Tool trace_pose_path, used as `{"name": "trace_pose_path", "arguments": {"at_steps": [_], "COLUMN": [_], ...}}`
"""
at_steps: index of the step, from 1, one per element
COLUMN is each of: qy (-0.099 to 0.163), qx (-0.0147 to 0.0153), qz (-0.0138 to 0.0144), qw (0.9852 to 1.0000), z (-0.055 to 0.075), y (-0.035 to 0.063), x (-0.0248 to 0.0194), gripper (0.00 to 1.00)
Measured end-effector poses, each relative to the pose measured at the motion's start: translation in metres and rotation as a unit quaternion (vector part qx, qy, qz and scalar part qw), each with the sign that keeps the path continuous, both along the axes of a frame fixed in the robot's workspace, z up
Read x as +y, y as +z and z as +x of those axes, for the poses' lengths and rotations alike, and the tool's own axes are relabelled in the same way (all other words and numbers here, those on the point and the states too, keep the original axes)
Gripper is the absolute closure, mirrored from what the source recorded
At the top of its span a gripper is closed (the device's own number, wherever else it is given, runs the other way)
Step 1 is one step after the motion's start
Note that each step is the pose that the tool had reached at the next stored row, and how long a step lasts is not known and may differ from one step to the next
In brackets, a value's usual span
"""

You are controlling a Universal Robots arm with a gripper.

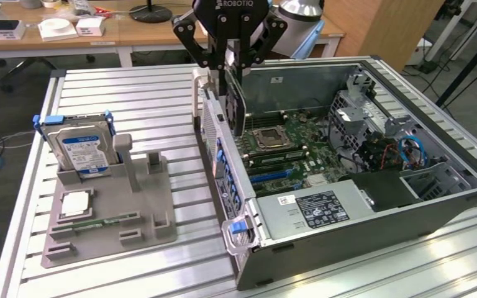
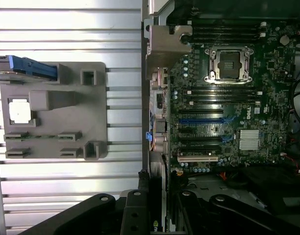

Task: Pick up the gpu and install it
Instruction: 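Pick up the gpu and move the gpu toward the slot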

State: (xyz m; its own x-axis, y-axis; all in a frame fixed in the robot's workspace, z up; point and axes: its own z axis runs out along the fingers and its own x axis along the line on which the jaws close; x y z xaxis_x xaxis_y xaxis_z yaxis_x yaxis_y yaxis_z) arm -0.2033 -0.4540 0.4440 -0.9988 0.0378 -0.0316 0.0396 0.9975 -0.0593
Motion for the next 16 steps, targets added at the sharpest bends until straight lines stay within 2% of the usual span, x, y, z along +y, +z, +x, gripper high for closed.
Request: {"name": "trace_pose_path", "arguments": {"at_steps": [16], "qy": [0.000], "qx": [0.0000], "qz": [0.0000], "qw": [1.0000], "z": [0.0071], "y": [0.0000], "x": [0.0000], "gripper": [0.74]}}
